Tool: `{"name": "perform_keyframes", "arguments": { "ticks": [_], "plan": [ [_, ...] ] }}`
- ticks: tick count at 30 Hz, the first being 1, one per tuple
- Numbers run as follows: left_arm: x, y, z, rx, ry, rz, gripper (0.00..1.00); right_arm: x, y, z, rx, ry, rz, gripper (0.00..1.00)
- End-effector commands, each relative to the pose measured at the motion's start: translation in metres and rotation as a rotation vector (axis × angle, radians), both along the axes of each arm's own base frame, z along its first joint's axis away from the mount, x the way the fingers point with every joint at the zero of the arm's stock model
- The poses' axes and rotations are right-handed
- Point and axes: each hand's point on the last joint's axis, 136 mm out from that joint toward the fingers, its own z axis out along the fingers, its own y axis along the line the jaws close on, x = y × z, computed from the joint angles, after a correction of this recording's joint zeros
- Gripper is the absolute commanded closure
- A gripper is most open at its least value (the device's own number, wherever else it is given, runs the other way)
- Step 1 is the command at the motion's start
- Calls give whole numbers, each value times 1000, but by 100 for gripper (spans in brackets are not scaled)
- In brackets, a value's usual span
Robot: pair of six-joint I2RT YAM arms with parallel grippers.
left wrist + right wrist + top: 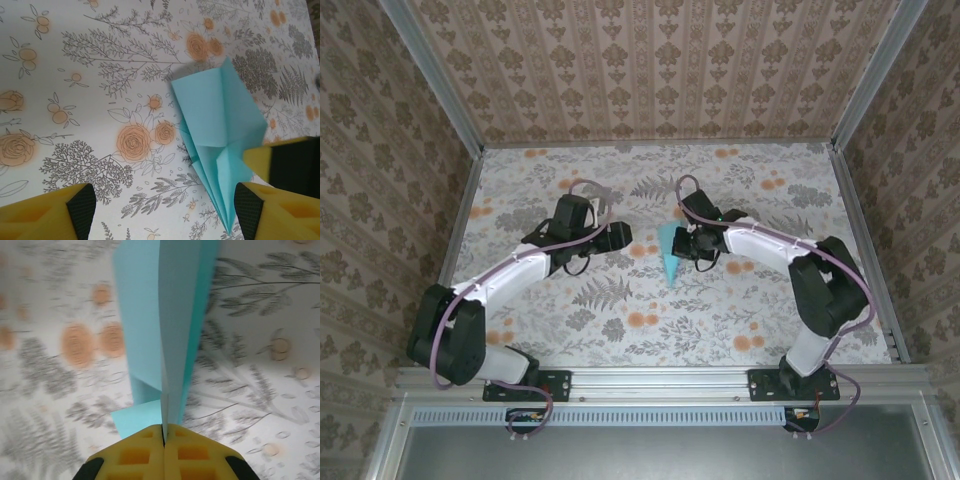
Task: Fold a paper plane with a square sheet of paper (fold left side to right side)
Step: Pick up the paper plane at the center of the table, then place the paper plane at the center of the table.
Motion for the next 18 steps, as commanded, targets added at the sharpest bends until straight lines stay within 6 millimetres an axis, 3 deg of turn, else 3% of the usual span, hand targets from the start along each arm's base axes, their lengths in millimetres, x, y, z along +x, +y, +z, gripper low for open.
{"name": "perform_keyframes", "arguments": {
  "ticks": [1,4,8,12,15,18],
  "plan": [
    [3,11,16,-4,-43,32,23,-6,27,51,172,-66,75,100],
    [3,19,20,6,-56,50,22,-15,33,52,254,-68,83,99],
    [2,24,21,13,-54,58,22,-27,38,15,318,3,78,98],
    [0,24,21,9,-51,58,21,-32,18,-33,254,55,28,94],
    [0,24,23,8,-50,58,20,-35,1,-49,188,63,10,90],
    [0,25,25,12,-54,58,20,-38,-12,-54,113,61,14,86]
  ]
}}
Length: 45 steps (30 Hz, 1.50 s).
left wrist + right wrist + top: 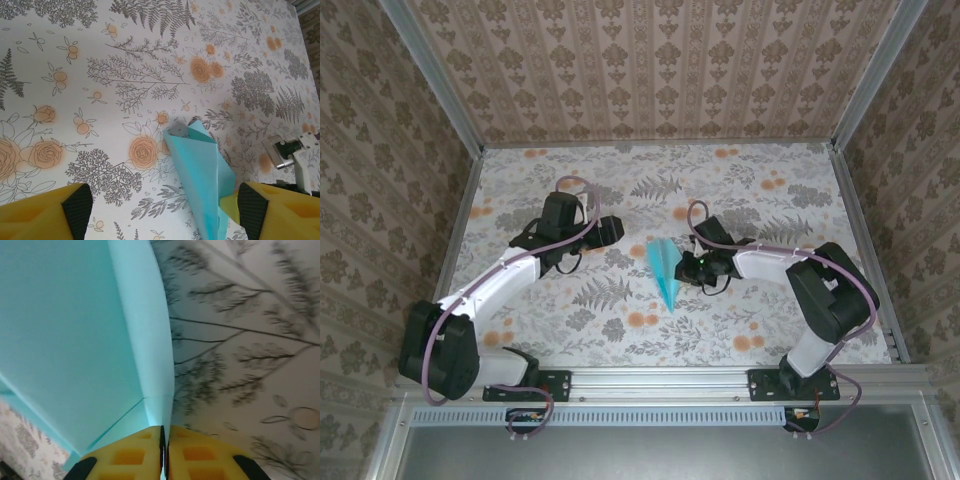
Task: Fold a paper plane with a square sheet of paper (fold left side to right side)
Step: Place the paper plane at the center of the table, then pick up the paper plane at the center of the table.
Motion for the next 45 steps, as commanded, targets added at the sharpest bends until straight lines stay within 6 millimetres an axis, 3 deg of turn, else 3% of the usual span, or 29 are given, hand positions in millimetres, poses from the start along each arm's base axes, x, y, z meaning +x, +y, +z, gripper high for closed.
{"name": "perform_keyframes", "arguments": {
  "ticks": [1,5,10,12,15,19,27,45],
  "plan": [
    [-3,7,5,17,-12,5,20,7,-12,4,-72,-57,11,84],
    [-3,9,9,23,-27,12,18,3,-23,8,-140,-64,26,77],
    [3,21,16,13,-55,46,11,1,-30,44,-207,-131,62,70],
    [4,24,21,3,-76,58,5,-6,-26,61,-231,-156,108,65],
    [6,31,22,-10,-83,90,0,-20,-10,69,-240,-162,188,61],
    [6,36,21,-20,-79,101,0,-35,8,54,-275,-120,273,57],
    [2,41,20,-16,-68,105,0,-32,25,27,-329,-71,346,56],
    [4,46,18,-12,-57,113,0,-27,29,-1,-371,-25,370,69]
  ]
}}
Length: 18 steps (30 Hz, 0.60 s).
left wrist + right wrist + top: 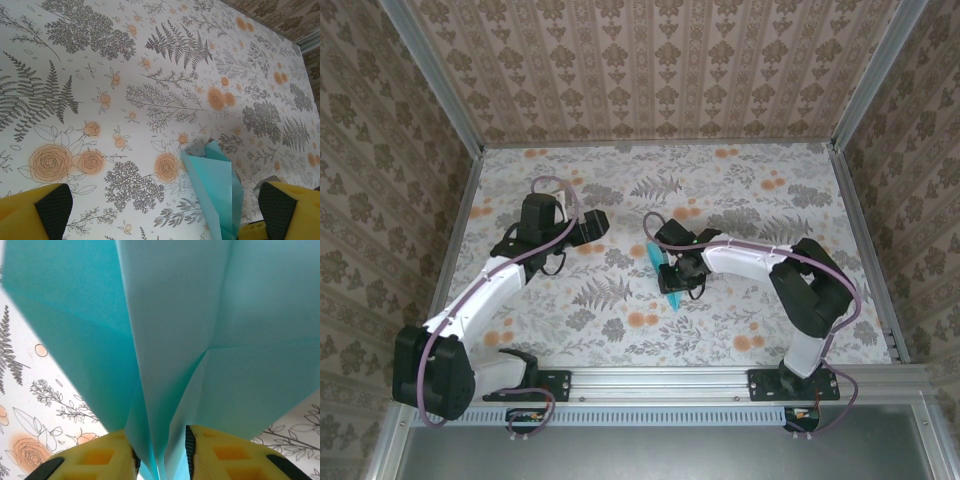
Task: Fold a paper plane with a square sheet of paper (fold left side to right side)
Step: Pick up the paper plane at the center of the table.
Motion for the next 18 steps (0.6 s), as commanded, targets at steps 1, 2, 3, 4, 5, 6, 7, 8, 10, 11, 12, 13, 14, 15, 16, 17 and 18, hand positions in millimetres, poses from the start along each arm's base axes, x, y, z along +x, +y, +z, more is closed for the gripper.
{"name": "perform_keyframes", "arguments": {
  "ticks": [1,2,3,4,5,6,7,8,10,11,12,13,14,15,16,17,18],
  "plan": [
    [-3,3,0,-2,4,-3,0,2,1,-5,-31,9,11,70],
    [-3,3,1,-3,2,-4,0,3,1,-7,-32,10,9,71],
    [-3,4,1,-3,1,-2,0,3,1,-9,-34,14,6,72],
    [-3,4,3,-4,-5,-2,0,3,1,-11,-37,18,1,72],
    [-3,5,4,-2,-7,-3,0,3,1,-13,-44,22,-4,73],
    [-3,5,5,-2,-9,-3,0,4,0,-13,-50,24,-11,74],
    [-4,6,6,-1,-10,-2,0,5,-1,-13,-57,24,-18,75],
    [-4,7,6,2,-11,-1,0,7,-1,-12,-59,21,-26,78],
    [-4,8,8,0,-15,-2,0,12,-1,-4,-58,11,-43,83],
    [-4,8,10,-2,-21,-6,0,16,-3,0,-59,5,-59,85],
    [-4,8,11,0,-25,-8,0,19,-4,5,-62,1,-73,88],
    [-4,8,13,1,-34,-15,0,24,-7,9,-66,4,-93,90],
    [-5,8,15,2,-43,-20,0,30,-11,13,-74,3,-116,91],
    [-5,8,16,4,-49,-23,0,35,-14,18,-78,4,-135,92],
    [-5,7,19,5,-60,-27,0,41,-17,20,-84,7,-149,92],
    [-5,7,21,4,-69,-33,0,48,-20,22,-94,9,-164,92],
    [-5,7,23,4,-75,-35,0,54,-22,23,-107,10,-173,92]
  ]
}}
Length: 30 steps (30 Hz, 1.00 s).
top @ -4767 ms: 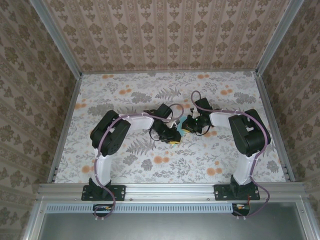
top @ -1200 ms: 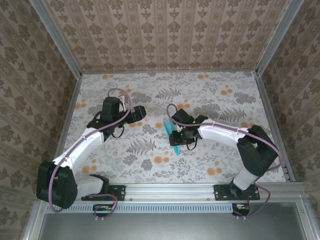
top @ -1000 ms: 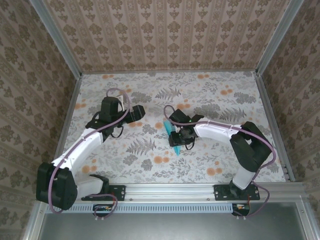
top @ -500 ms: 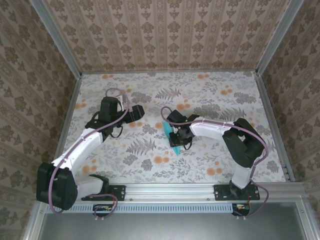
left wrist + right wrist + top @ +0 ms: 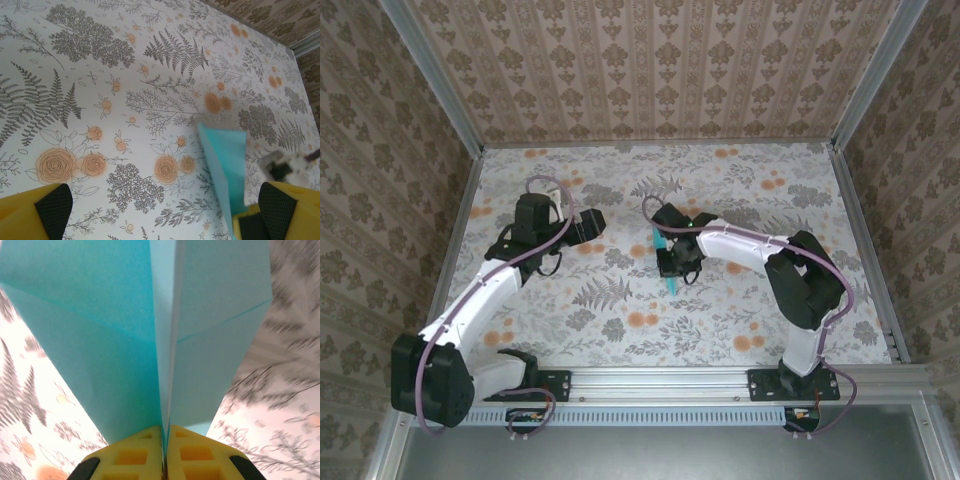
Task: Fold a paper plane with a square sheet of paper (fold left side to right side)
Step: Pick up the paper plane at the center of the table, then place the paper plane at the center of the table.
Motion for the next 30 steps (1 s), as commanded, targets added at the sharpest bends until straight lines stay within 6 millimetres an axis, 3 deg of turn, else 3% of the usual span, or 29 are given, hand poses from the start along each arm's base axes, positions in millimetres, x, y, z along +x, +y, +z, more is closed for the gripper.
{"name": "perform_keyframes", "arguments": {
  "ticks": [1,8,12,30],
  "plan": [
    [-3,0,12,8,-47,-33,0,18,-22,-1,-97,33,-73,92],
    [-7,-6,10,-11,-31,-78,0,67,-36,-2,-159,33,-122,91],
    [-9,-6,6,-13,-17,-81,0,84,-38,-9,-174,35,-113,91],
    [-13,-8,6,-10,-6,-101,0,84,-33,-32,-176,95,-76,78]
  ]
}}
